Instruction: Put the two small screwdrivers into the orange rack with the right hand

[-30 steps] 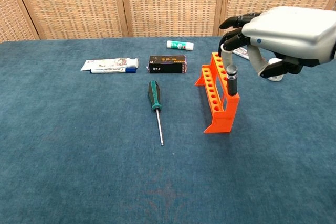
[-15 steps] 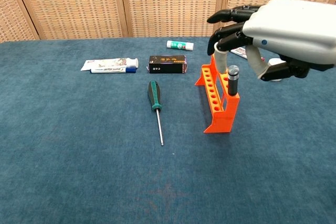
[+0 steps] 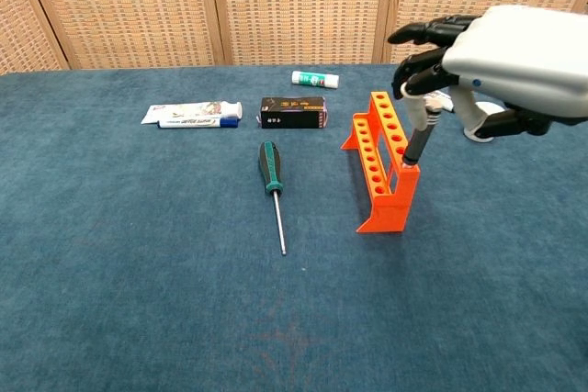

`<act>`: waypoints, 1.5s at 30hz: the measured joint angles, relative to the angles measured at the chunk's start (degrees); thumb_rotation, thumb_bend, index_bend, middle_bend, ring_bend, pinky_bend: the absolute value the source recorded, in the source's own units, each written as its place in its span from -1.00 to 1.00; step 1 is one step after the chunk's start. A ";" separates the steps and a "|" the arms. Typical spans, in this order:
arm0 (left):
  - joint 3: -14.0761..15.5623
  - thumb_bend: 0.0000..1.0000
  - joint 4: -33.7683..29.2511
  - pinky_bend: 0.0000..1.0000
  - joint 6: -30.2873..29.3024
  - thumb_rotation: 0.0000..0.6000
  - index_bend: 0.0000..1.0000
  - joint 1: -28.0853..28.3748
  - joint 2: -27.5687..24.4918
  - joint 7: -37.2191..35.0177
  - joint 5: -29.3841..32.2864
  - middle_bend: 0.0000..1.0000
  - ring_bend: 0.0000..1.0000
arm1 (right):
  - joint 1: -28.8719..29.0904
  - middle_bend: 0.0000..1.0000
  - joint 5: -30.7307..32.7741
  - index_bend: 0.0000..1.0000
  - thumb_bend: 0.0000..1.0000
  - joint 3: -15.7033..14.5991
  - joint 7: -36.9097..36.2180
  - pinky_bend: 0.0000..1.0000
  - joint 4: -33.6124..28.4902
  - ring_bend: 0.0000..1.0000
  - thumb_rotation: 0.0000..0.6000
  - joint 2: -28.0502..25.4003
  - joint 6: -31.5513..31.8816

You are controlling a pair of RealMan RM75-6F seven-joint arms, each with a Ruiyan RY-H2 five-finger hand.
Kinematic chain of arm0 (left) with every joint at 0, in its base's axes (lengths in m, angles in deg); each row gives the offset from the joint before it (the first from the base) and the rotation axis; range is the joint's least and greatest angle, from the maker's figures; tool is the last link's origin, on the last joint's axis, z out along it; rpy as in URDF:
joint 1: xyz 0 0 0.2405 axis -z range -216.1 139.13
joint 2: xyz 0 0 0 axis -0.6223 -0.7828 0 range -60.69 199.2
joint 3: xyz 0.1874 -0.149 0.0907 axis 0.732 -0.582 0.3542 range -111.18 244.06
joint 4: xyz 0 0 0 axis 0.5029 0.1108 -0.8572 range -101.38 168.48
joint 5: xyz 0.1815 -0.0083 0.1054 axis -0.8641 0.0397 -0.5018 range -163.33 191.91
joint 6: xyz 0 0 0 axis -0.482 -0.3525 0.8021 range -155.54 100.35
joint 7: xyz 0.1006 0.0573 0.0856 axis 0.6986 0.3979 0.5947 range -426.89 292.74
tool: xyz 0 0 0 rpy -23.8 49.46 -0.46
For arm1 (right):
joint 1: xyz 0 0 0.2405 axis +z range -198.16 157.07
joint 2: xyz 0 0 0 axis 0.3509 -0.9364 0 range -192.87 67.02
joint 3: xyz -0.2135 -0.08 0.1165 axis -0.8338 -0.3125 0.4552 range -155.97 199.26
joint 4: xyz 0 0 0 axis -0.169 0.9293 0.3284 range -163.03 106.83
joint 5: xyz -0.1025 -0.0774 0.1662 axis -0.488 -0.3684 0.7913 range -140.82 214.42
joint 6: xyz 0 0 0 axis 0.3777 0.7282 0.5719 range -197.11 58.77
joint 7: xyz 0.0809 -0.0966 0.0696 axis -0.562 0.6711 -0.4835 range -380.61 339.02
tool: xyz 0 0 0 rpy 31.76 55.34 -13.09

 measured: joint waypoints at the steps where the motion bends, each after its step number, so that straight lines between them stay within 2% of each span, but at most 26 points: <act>1: 0.04 -1.00 0.00 -1.00 0.00 1.00 -1.00 -0.01 0.02 0.04 -0.07 -1.00 -1.00 | -0.17 -0.44 -0.17 -0.05 1.00 -0.03 0.13 -0.75 -0.23 -1.00 1.00 -0.25 0.17; 12: 0.22 -1.00 -0.12 -1.00 -0.75 1.00 -1.00 -0.38 -0.06 -0.09 -0.61 -1.00 -1.00 | -1.49 -0.43 0.87 -0.05 1.00 -0.05 1.47 -0.74 -2.44 -1.00 1.00 -2.10 0.41; 23: 0.29 -1.00 0.00 -1.00 -1.11 1.00 -1.00 -0.49 -0.28 -0.77 -1.01 -1.00 -1.00 | -3.34 -0.46 0.43 -0.12 0.98 0.46 -5.01 -0.74 -3.34 -1.00 1.00 -3.54 4.81; 24: 0.33 -1.00 0.00 -1.00 -1.12 1.00 -1.00 -0.50 -0.30 -0.80 -1.11 -1.00 -1.00 | -3.51 -0.47 0.58 -0.12 0.92 0.53 -5.30 -0.74 -3.37 -1.00 1.00 -3.75 5.02; 25: 0.36 -1.00 -0.01 -1.00 -1.15 1.00 -1.00 -0.51 -0.34 -0.88 -1.19 -1.00 -1.00 | -3.66 -0.49 0.69 -0.13 0.71 0.59 -5.58 -0.74 -3.40 -1.00 1.00 -3.89 5.20; 27: 0.37 -1.00 -0.03 -1.00 -1.26 1.00 -1.00 -0.55 -0.41 -1.07 -1.21 -1.00 -1.00 | -4.09 -0.56 0.82 -0.20 0.10 0.71 -6.14 -0.74 -3.39 -1.00 1.00 -4.15 5.94; 29: 0.33 -1.00 -0.01 -1.00 -1.44 1.00 -1.00 -0.62 -0.51 -1.39 -1.18 -1.00 -1.00 | -4.97 -0.72 0.95 -0.39 -0.65 0.75 -6.97 -0.76 -3.33 -1.00 1.00 -4.39 7.49; 31: 0.29 -1.00 0.13 -1.00 -1.70 1.00 -1.00 -0.70 -0.67 -1.91 -1.21 -1.00 -1.00 | -6.52 -0.89 1.46 -0.57 -0.95 0.55 -8.42 -0.82 -3.52 -1.00 1.00 -4.88 9.51; 34: 0.22 -1.00 0.54 -1.00 -2.25 1.00 -1.00 -0.88 -0.62 -2.00 -1.39 -1.00 -1.00 | -10.01 -1.00 2.63 -0.79 -1.00 -0.30 -12.21 -0.96 -4.27 -1.00 1.00 -6.59 13.01; 37: 0.13 -1.00 0.78 -1.00 -2.87 1.00 -1.00 -1.13 -0.40 -1.65 -1.55 -1.00 -1.00 | -13.79 -1.00 3.82 -0.91 -1.00 -1.57 -15.56 -1.00 -4.82 -1.00 1.00 -8.53 15.78; 45: 0.39 -1.00 1.12 -1.00 -4.21 1.00 -1.00 -1.78 -0.52 -2.30 -2.61 -1.00 -1.00 | -21.15 -1.00 4.69 -0.95 -1.00 -5.66 -20.23 -1.00 -2.24 -1.00 1.00 -9.95 20.42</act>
